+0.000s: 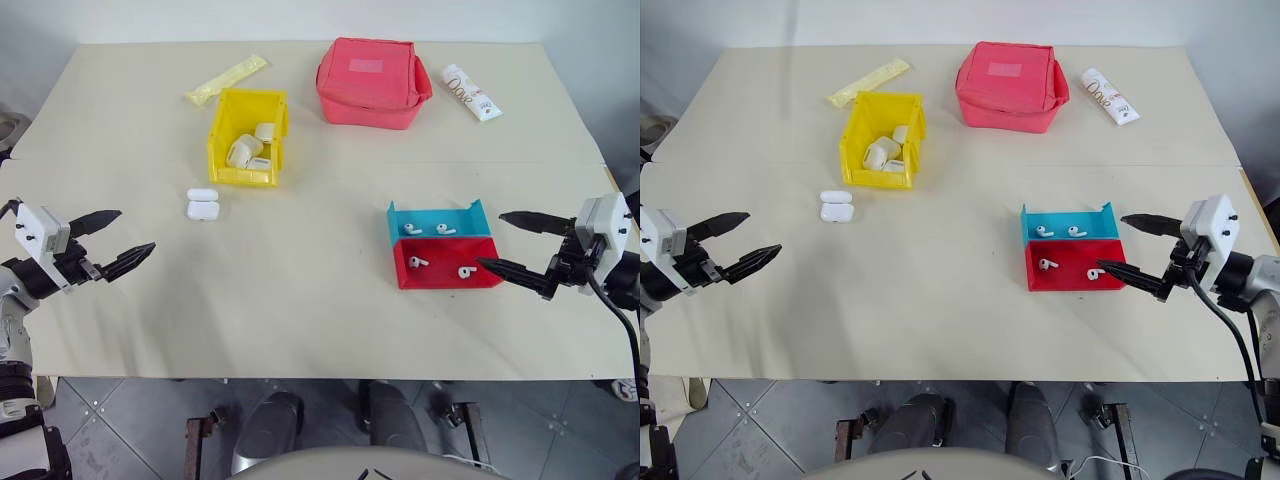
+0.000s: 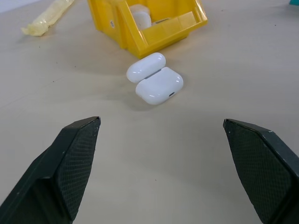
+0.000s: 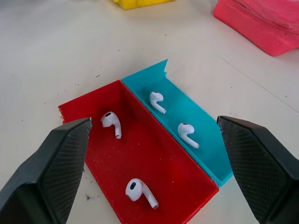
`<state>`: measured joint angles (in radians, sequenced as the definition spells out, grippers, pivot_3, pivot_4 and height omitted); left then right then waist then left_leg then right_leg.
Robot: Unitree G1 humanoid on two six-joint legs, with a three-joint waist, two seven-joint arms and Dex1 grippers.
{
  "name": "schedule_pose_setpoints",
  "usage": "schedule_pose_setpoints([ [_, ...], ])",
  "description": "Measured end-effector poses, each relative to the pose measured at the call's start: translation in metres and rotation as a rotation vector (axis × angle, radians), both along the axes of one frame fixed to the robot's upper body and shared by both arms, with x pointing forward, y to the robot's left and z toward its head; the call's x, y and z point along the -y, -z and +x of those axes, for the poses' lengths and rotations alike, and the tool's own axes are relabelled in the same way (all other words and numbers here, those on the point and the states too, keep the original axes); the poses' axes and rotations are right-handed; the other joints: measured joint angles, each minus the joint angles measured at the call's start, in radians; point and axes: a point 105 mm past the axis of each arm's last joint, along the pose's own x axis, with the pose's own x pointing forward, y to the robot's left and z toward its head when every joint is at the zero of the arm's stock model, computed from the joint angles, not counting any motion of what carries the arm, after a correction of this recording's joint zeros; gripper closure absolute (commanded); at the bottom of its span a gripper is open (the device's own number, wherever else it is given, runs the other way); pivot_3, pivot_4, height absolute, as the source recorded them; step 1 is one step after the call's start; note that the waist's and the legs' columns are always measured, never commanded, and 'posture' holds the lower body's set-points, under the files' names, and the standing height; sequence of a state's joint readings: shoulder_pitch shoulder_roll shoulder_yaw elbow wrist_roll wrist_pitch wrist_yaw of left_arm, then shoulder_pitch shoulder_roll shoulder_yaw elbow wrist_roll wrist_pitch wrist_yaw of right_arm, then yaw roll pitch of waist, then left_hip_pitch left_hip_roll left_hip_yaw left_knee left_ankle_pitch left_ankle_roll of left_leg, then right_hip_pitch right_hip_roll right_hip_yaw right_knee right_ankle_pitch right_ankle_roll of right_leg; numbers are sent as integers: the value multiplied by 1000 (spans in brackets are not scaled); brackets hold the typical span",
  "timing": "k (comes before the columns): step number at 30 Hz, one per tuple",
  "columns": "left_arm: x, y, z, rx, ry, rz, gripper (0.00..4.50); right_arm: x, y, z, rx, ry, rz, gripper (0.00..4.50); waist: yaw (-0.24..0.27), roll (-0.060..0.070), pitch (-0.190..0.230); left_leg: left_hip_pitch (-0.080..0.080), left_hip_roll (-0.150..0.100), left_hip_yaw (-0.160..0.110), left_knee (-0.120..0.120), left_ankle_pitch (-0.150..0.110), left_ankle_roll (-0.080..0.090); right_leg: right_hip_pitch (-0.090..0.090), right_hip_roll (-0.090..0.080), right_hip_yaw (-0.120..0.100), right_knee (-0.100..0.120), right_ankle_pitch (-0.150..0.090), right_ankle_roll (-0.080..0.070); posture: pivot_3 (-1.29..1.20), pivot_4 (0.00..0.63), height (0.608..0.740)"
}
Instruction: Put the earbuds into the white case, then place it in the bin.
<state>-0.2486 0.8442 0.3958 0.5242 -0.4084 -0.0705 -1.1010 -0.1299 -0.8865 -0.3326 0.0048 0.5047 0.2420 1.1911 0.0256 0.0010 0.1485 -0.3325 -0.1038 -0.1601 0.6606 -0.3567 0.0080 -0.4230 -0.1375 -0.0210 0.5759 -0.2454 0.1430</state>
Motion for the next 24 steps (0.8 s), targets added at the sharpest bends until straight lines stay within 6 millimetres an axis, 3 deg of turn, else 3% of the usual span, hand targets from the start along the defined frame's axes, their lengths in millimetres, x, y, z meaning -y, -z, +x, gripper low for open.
schedule_pose_setpoints([
  [8,0,-8,6,39,-39,-1,16,-4,-10,5,36,-10,0,0,-1,0,0,0,2,3,0,-1,0,-2,2,3,0,1,0,0,150,740],
  [11,2,-12,-1,51,-37,-4,16,-8,-13,7,48,-25,-1,0,-2,-1,0,0,5,5,0,-2,-2,-2,5,3,0,1,-1,0,150,740],
  [18,-23,11,-54,-78,-151,-18,16,-16,-16,20,33,-77,9,0,-23,-1,0,2,11,10,-3,-5,-3,-3,8,4,-2,0,-4,0,150,740],
  [24,-32,16,-82,-113,-219,7,16,-30,-19,35,22,-163,14,0,-18,-1,0,3,11,11,-3,-5,-2,-3,8,5,-3,0,-4,0,150,740],
])
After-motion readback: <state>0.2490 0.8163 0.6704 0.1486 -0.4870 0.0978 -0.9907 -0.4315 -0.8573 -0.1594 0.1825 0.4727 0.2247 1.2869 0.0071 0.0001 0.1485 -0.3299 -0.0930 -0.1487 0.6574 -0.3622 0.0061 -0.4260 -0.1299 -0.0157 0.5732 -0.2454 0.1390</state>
